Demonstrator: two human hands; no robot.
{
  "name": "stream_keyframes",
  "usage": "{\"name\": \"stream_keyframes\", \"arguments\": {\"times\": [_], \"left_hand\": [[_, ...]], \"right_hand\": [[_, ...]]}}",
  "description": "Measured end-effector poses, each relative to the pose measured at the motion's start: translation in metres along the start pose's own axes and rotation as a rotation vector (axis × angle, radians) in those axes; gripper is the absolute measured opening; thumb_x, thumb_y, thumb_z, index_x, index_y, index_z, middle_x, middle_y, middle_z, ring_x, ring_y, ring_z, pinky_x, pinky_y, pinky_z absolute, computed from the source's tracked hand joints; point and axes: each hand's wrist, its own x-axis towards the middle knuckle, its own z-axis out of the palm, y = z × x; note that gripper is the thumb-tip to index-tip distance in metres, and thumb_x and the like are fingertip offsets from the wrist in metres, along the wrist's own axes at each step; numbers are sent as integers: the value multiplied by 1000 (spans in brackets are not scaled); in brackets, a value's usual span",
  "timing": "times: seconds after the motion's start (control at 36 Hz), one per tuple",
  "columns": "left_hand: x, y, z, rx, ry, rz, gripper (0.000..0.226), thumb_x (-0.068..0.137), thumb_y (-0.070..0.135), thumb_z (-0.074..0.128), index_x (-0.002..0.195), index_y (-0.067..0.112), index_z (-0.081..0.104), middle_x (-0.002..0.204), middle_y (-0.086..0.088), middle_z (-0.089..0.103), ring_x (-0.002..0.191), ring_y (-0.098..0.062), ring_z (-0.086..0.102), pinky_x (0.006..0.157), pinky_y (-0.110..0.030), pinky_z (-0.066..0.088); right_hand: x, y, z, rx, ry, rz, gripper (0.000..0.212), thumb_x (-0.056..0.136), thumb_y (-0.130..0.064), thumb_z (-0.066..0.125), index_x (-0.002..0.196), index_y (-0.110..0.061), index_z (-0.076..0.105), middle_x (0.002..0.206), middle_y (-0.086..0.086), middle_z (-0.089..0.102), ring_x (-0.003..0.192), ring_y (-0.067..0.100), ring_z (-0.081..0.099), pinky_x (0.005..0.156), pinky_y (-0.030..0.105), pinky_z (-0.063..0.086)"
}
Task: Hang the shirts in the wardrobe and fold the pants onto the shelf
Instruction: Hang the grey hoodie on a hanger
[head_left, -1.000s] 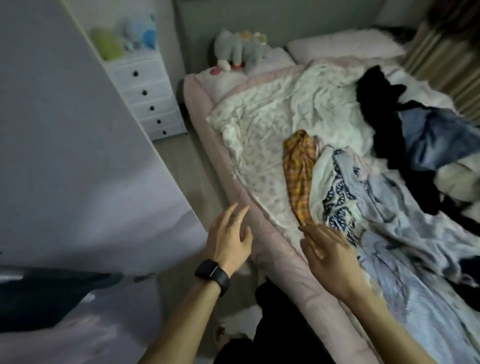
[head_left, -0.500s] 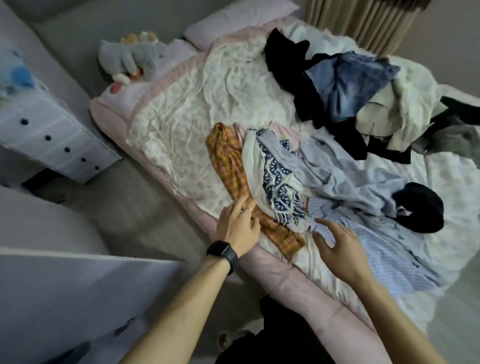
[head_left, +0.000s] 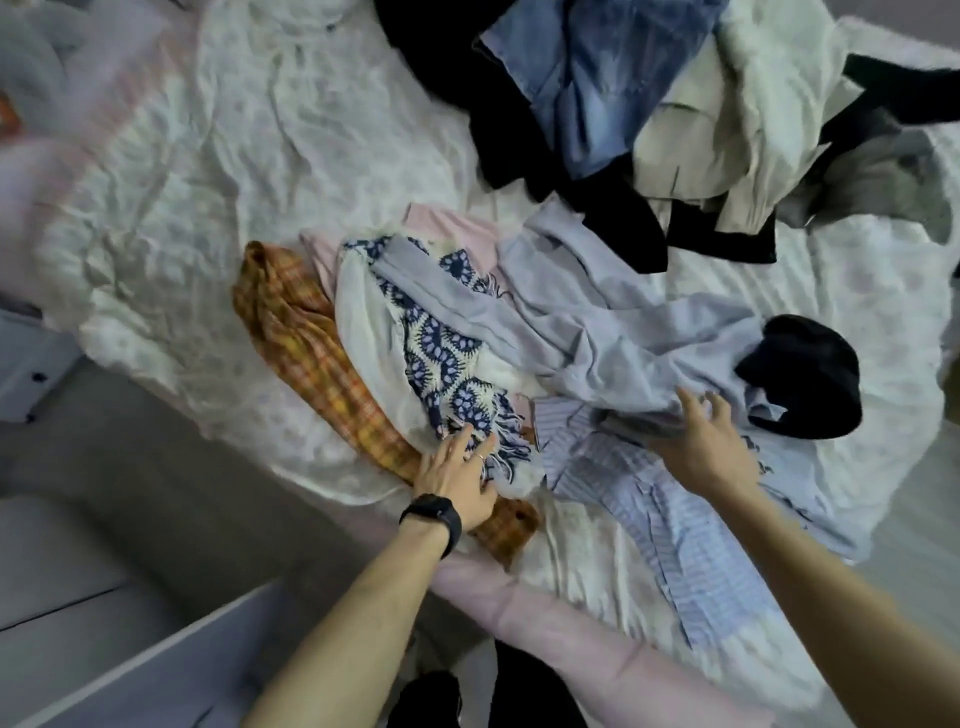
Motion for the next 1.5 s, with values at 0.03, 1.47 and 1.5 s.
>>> {"name": "stream_keyframes", "arguments": {"times": [0.03,1.47,1.5], "left_hand": [[8,1,9,-7,-33,-9,71,94,43,50,158,39,18,168,0,6,152,-27,16,121,-48,20],[-406,-130,-347,-638,1034,-78,36,93,37,69,96,2,77,96,-9,76,96,-19,68,84,-30,51],[-407,-128,-348,-662,1035,-99,33,93,36,69,99,5,78,101,-7,76,99,-18,68,79,-24,48]], "right_hand": [[10,3,3,-24,-1,1,64,95,-38,66,149,-29,34,159,13,22,130,42,47,87,51,49],[-339,-380,-182,1114,-148,-937,18,94,-26,71,109,-19,64,100,3,77,72,20,74,61,29,55],[-348,-380,-173,1044,-125,-983,19,93,-33,72,105,-20,66,99,3,76,71,19,74,59,28,53]]}}
